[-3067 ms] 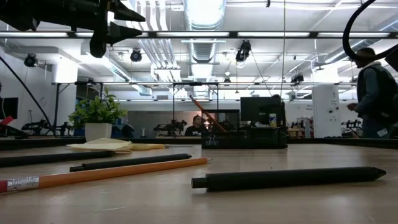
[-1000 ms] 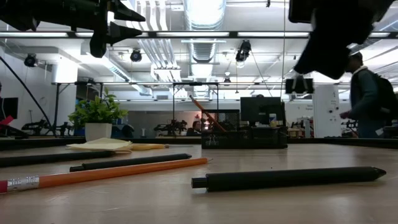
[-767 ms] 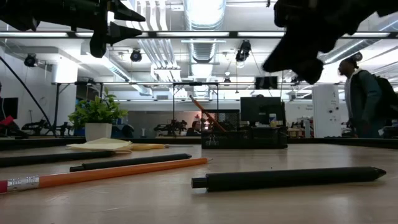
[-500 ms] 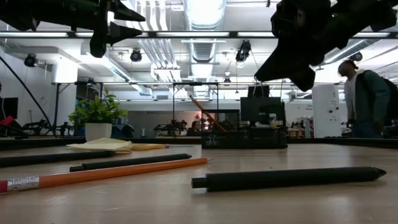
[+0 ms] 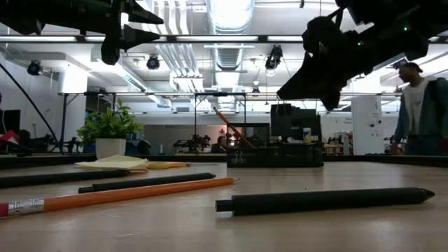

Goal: Pick and place office supplies into organizer
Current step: Put the right binder clip into the desk organizer

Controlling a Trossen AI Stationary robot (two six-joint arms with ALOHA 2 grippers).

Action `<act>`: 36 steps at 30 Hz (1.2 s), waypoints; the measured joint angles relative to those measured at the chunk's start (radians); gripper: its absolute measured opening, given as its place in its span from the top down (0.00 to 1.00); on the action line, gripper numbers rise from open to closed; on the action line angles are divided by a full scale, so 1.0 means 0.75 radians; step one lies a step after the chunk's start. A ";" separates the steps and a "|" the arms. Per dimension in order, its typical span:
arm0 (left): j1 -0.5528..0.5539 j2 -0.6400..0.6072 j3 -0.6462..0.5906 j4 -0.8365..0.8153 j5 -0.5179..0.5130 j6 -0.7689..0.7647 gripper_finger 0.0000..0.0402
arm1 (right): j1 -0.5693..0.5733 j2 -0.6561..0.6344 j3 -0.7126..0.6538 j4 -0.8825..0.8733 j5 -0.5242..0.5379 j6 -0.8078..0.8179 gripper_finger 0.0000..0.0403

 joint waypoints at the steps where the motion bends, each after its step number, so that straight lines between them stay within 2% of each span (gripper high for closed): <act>1: 0.000 0.000 0.000 0.000 0.000 0.000 0.61 | -0.012 0.000 -0.008 0.019 -0.002 -0.020 0.98; 15: 0.001 0.000 0.000 0.000 -0.006 0.001 0.61 | -0.188 0.000 -0.012 0.063 -0.042 -0.268 0.98; 22: 0.001 0.000 0.000 0.000 -0.072 0.001 0.61 | -0.269 0.000 -0.012 0.083 -0.082 -0.339 0.98; 36: 0.001 0.046 0.000 0.001 -0.121 0.002 0.61 | -0.401 0.016 -0.010 0.239 -0.196 -0.349 0.98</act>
